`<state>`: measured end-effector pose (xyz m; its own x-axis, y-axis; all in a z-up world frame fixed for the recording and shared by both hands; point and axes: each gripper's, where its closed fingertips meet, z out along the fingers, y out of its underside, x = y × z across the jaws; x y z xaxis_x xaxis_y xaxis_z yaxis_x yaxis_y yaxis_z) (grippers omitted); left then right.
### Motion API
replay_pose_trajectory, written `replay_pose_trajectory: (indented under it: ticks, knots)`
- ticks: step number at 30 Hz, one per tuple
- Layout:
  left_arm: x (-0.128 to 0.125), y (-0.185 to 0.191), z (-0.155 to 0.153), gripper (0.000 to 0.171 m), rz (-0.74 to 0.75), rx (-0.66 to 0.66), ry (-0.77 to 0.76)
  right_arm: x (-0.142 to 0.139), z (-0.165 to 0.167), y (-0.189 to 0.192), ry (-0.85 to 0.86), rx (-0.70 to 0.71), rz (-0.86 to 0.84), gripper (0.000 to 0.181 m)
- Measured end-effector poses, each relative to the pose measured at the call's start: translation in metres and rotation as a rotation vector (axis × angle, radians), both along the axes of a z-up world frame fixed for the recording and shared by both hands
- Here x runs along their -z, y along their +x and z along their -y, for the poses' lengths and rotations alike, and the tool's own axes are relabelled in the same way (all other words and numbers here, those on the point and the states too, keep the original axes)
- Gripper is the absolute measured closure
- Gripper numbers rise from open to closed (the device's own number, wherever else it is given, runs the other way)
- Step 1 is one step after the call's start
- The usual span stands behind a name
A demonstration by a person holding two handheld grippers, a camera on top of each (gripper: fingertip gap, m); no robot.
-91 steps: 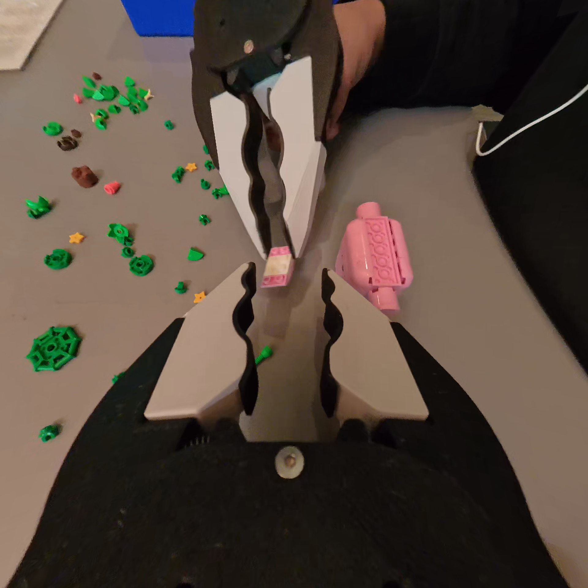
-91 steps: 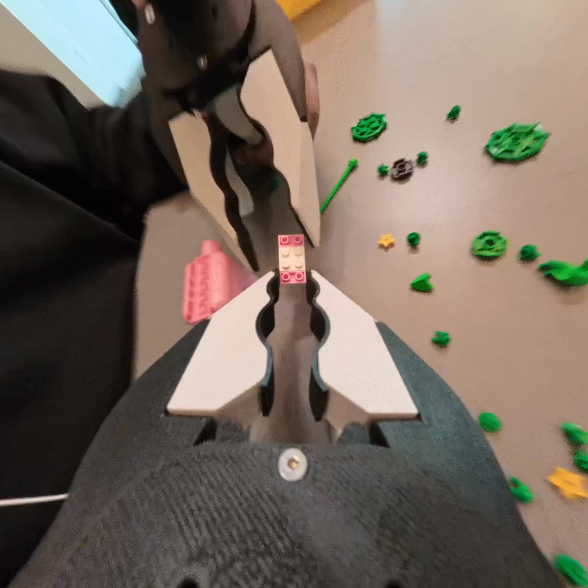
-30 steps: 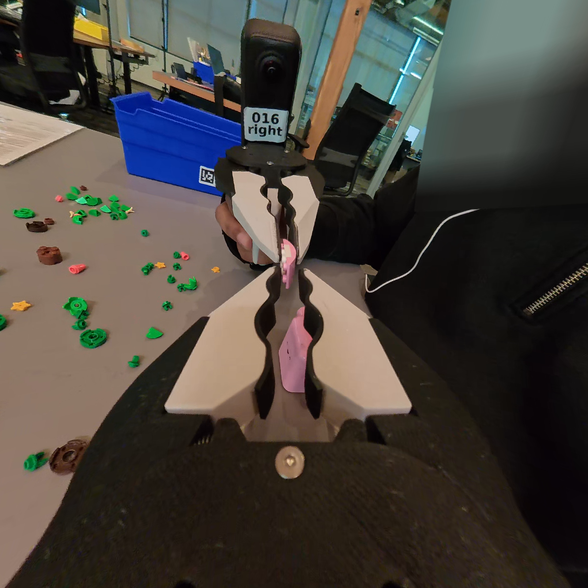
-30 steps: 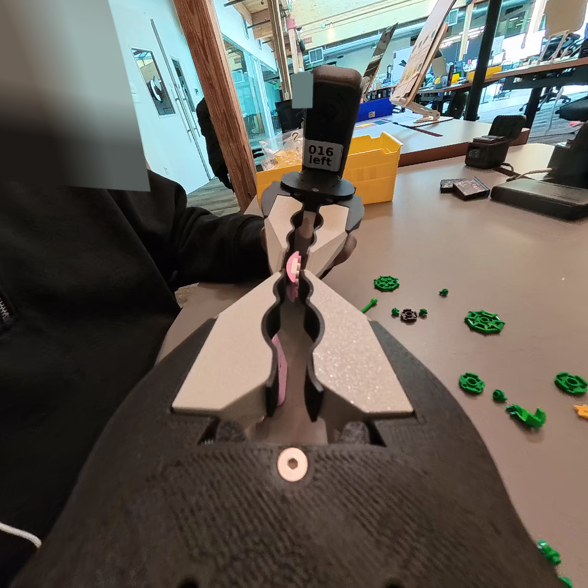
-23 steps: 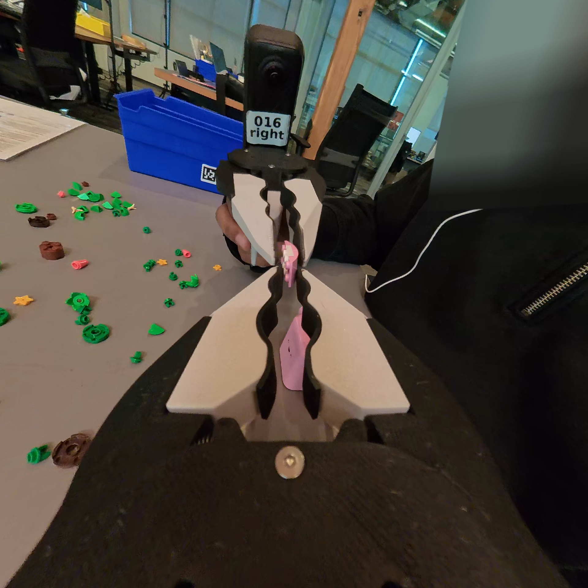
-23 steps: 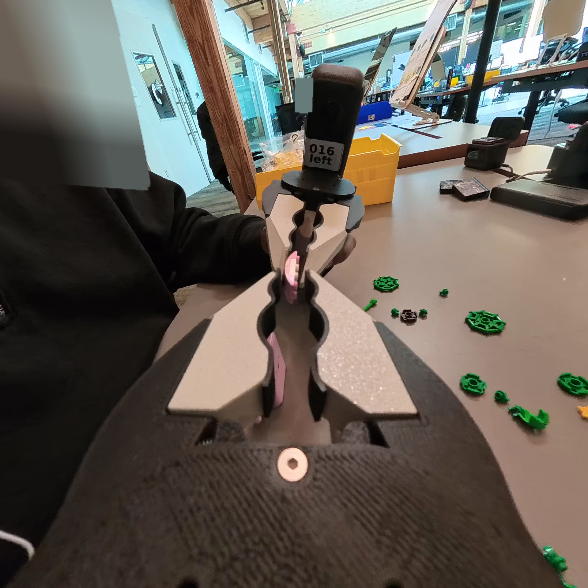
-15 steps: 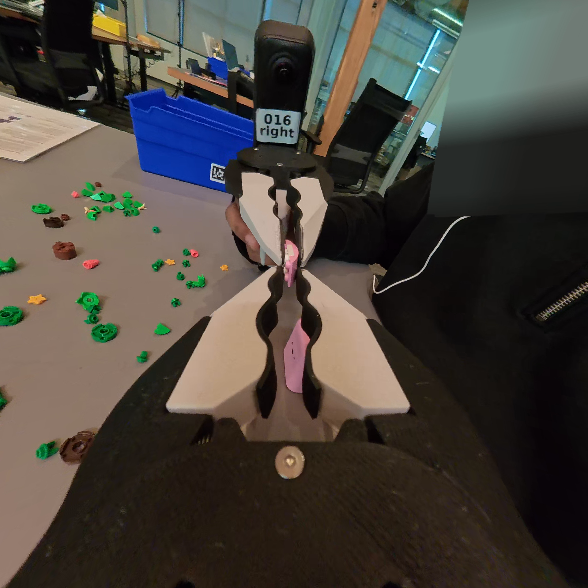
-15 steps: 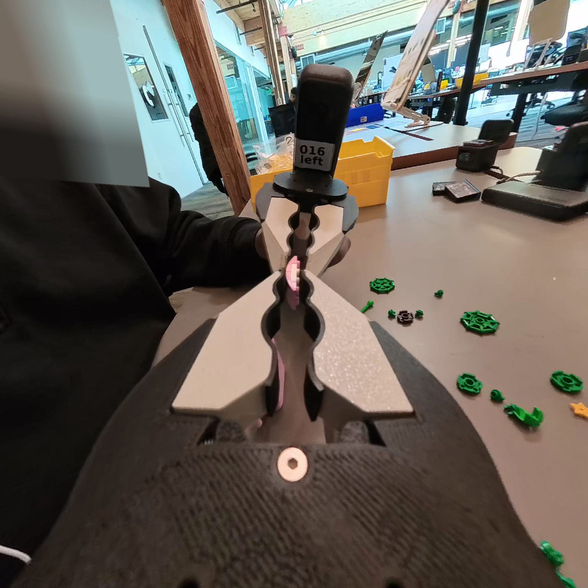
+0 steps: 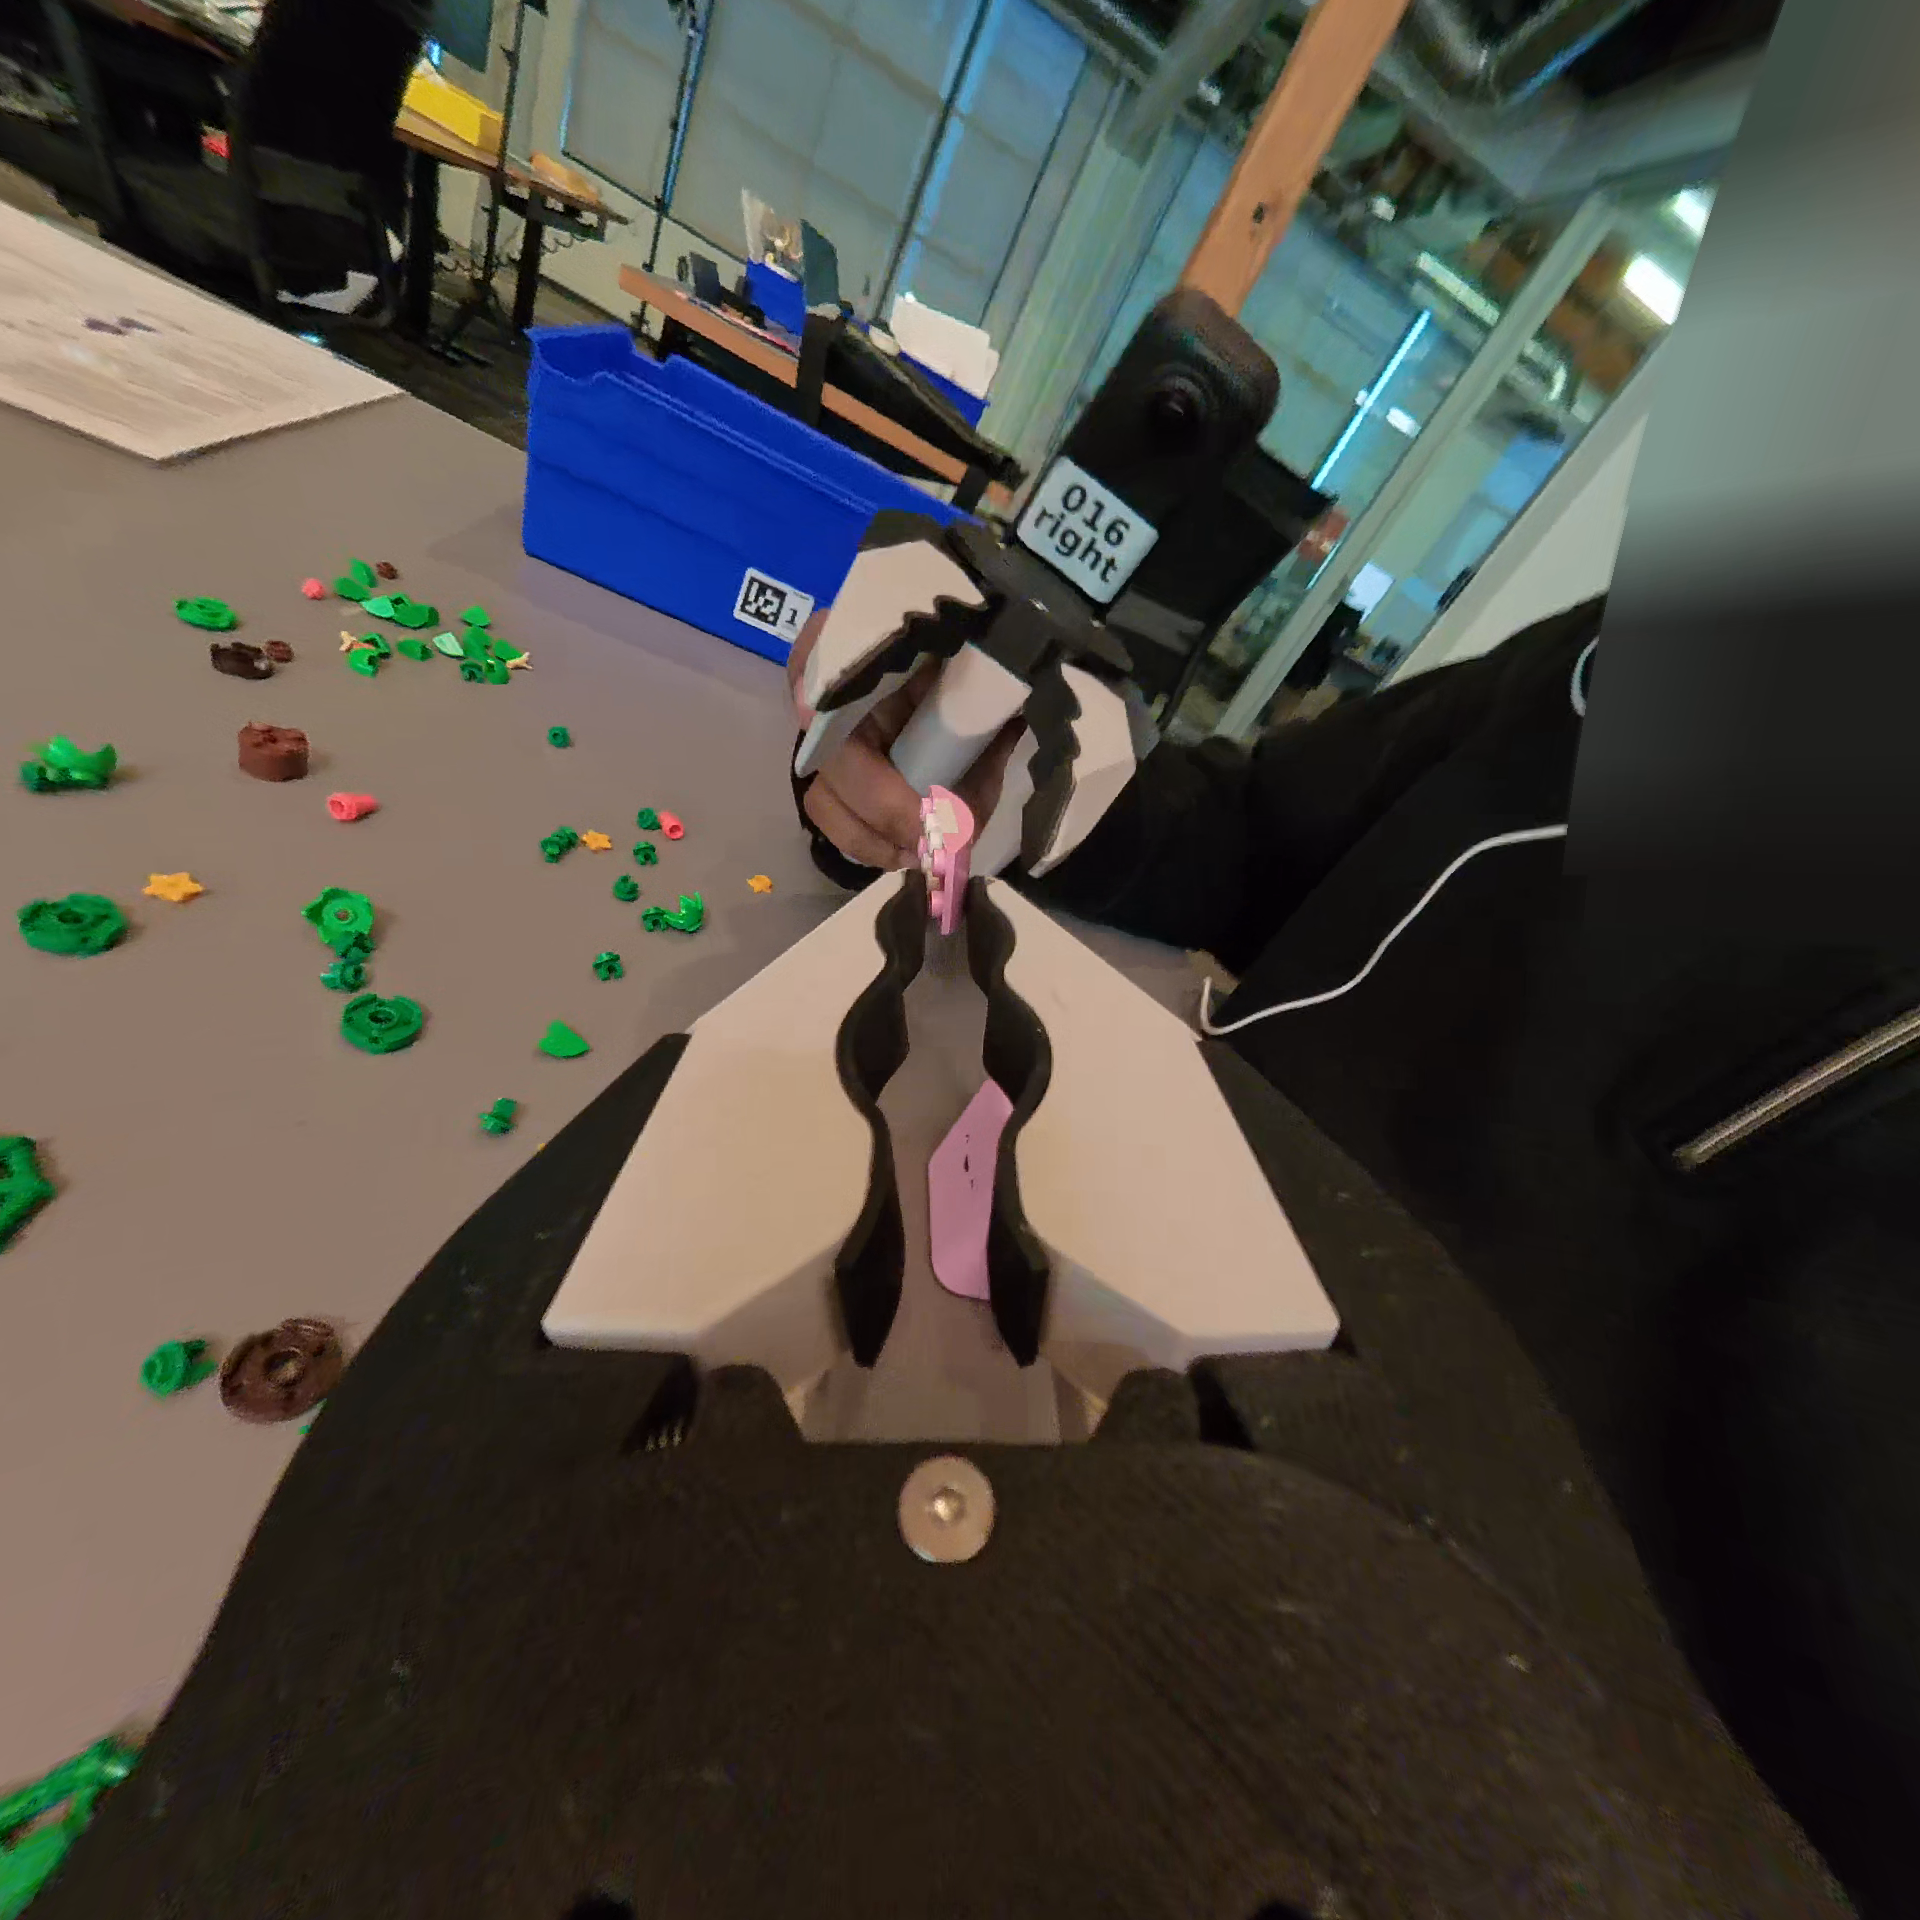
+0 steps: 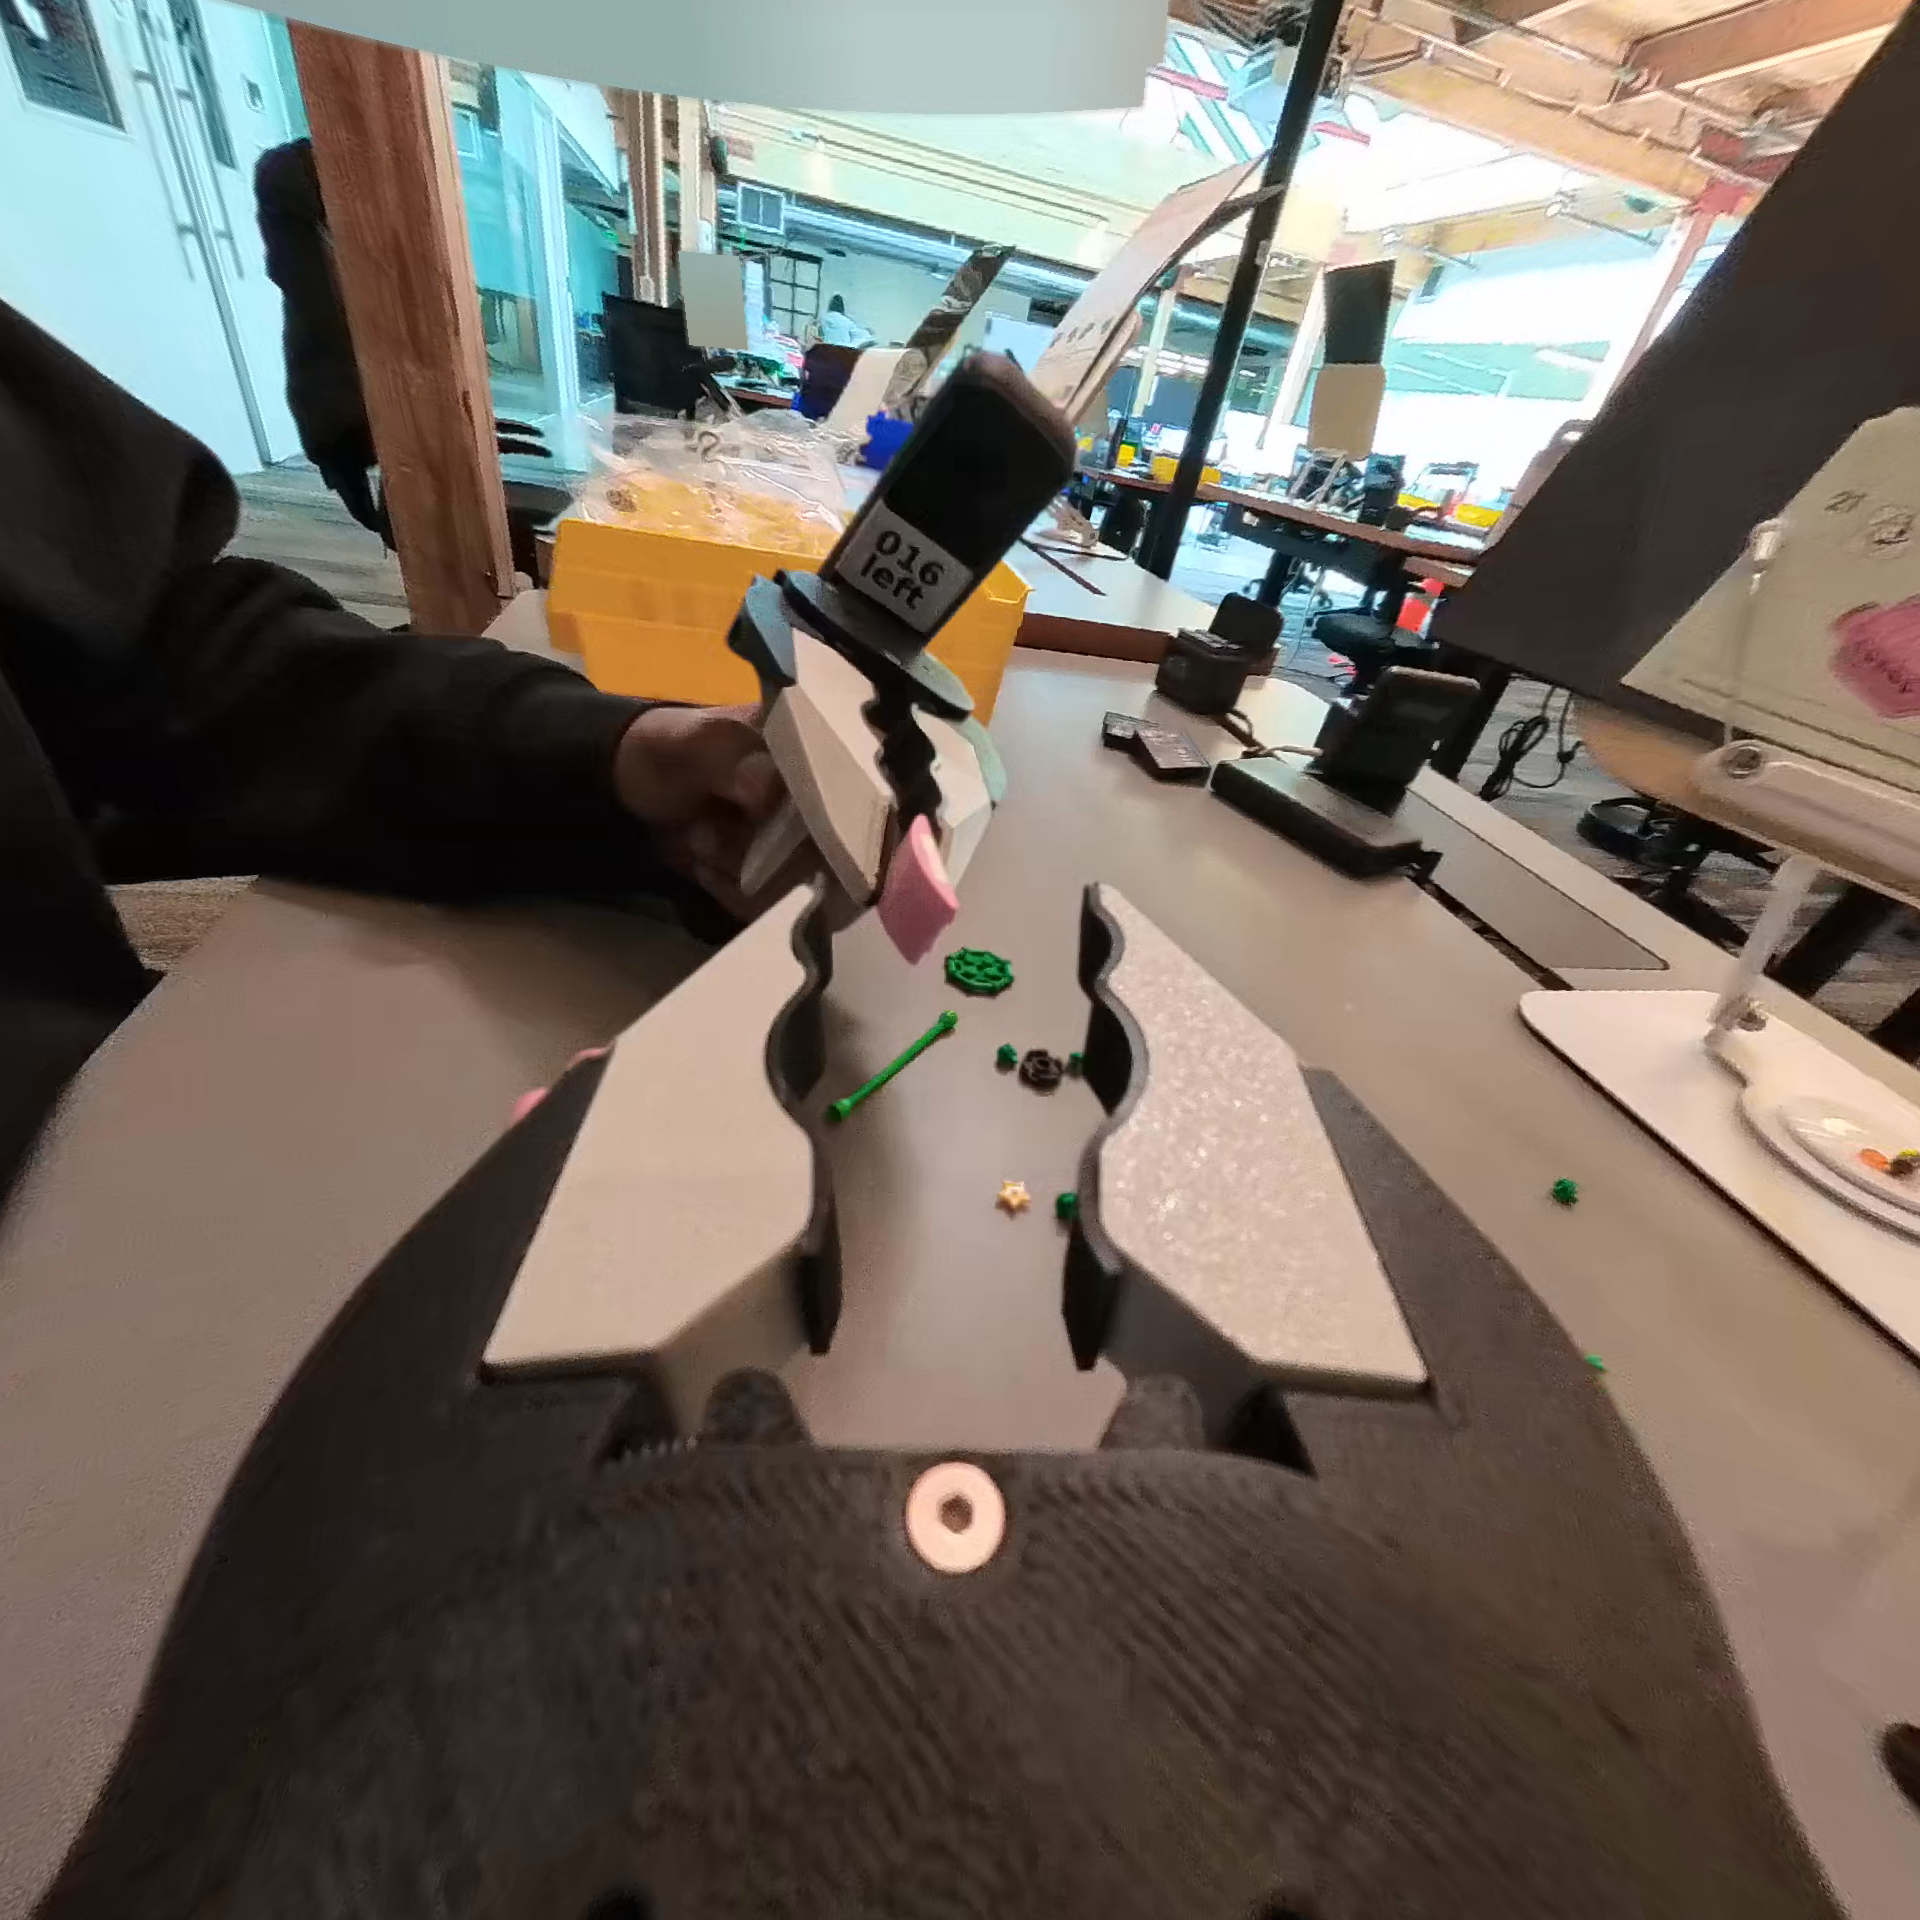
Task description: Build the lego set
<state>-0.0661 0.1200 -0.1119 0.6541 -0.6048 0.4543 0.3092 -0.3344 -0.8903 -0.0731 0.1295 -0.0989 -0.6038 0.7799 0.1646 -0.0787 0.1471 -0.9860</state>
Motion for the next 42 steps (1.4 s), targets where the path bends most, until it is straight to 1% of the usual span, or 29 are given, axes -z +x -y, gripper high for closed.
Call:
replay_pose_trajectory:
  ticks: [3,4,7,9,12,13,17,20,22,24,30,36,39,42]
  knots:
    - [-0.002,-0.004,-0.001,0.169,0.147,0.028,-0.041,0.0,0.002,0.001,-0.02,-0.012,0.003,0.13]
    - [-0.002,-0.004,-0.001,0.169,0.205,0.05,-0.063,0.002,0.003,0.001,0.014,-0.006,-0.009,0.129]
    - [-0.002,-0.001,0.001,0.17,0.352,0.129,-0.134,0.009,0.003,0.002,0.24,0.06,-0.107,0.138]
    - [0.001,0.002,0.001,0.169,0.38,0.163,-0.163,0.01,0.007,0.004,0.348,0.091,-0.171,0.145]
    - [0.005,0.008,0.003,0.169,0.371,0.195,-0.186,0.013,0.013,0.006,0.438,0.103,-0.22,0.158]
    - [0.005,0.01,0.003,0.169,0.368,0.2,-0.192,0.013,0.013,0.007,0.454,0.105,-0.229,0.161]
    - [0.006,0.011,0.003,0.169,0.363,0.208,-0.196,0.016,0.016,0.008,0.461,0.086,-0.216,0.164]
    - [0.012,0.008,0.0,0.167,0.307,0.159,-0.193,0.021,0.011,0.004,0.474,0.095,-0.173,0.167]
    - [0.02,0.003,-0.005,0.152,0.224,0.096,-0.193,0.019,0.006,0.002,0.438,0.113,-0.151,0.167]
    - [0.025,-0.001,-0.006,0.146,0.146,0.06,-0.181,0.018,-0.001,-0.001,0.389,0.128,-0.116,0.167]
    - [0.025,-0.01,-0.01,0.144,0.068,-0.012,-0.126,0.025,-0.015,-0.009,0.229,0.128,0.014,0.167]
    - [0.03,-0.017,-0.014,0.139,-0.123,-0.117,-0.072,0.029,-0.018,-0.01,0.095,0.084,0.107,0.166]
    - [0.032,-0.014,-0.014,0.138,-0.211,-0.132,-0.046,0.032,-0.018,-0.011,0.048,0.061,0.141,0.166]
    - [0.034,-0.01,-0.014,0.137,-0.246,-0.123,-0.038,0.033,-0.018,-0.011,0.0,0.037,0.174,0.167]
